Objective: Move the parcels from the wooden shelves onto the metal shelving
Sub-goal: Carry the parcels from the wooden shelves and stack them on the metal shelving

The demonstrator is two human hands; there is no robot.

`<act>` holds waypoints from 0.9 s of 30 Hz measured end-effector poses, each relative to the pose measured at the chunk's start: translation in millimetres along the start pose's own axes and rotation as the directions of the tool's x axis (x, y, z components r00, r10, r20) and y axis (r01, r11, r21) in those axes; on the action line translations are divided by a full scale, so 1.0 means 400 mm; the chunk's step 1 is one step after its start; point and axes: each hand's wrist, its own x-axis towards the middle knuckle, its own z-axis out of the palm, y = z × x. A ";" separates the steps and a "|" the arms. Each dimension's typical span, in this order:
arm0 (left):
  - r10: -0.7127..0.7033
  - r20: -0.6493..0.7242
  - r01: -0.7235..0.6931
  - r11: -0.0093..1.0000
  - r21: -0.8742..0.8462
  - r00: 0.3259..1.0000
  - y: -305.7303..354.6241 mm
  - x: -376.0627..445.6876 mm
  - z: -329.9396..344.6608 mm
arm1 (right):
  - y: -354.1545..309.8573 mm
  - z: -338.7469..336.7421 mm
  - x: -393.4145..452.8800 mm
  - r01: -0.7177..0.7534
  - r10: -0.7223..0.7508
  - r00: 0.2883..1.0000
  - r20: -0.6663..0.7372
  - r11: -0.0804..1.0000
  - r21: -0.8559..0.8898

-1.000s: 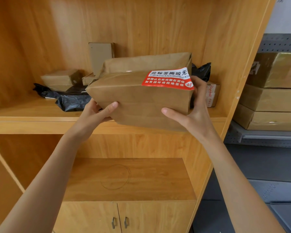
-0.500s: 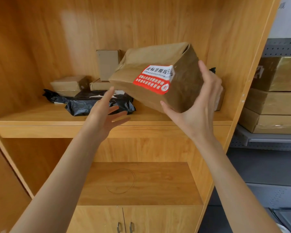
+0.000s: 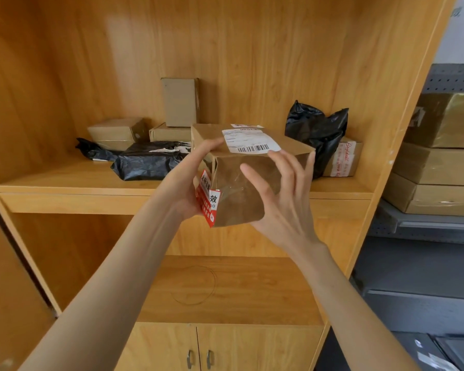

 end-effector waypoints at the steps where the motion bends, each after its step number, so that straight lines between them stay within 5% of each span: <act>1: 0.020 -0.007 -0.020 1.000 0.005 1.000 -0.006 0.007 -0.004 | 0.005 -0.003 -0.006 0.001 -0.001 1.000 0.017 1.000 0.001; 8: 0.208 0.038 -0.209 0.977 0.034 0.977 -0.032 0.013 -0.021 | 0.001 -0.056 -0.016 -0.035 0.033 0.999 0.018 0.985 0.172; 12: 0.285 0.042 -0.285 0.958 0.006 0.958 -0.046 0.045 -0.061 | 0.010 -0.086 0.002 -0.283 0.335 0.938 -0.088 0.889 0.360; 15: 0.335 0.071 -0.337 0.941 0.017 0.940 -0.060 0.063 -0.079 | 0.019 -0.109 0.026 -0.631 0.638 0.737 0.221 0.533 0.564; 20: 0.374 0.148 -0.381 0.925 0.021 0.916 -0.091 0.074 -0.090 | 0.055 -0.121 0.034 -0.867 0.546 0.341 0.765 -0.132 0.480; 24: 0.377 0.178 -0.386 0.922 0.018 0.909 -0.116 0.071 -0.096 | 0.062 -0.131 0.015 -0.881 0.394 0.232 0.890 -0.304 0.364; 27: 0.366 0.198 -0.371 0.929 -0.012 0.909 -0.128 0.069 -0.106 | 0.063 -0.138 0.005 -0.848 0.369 0.241 0.897 -0.369 0.380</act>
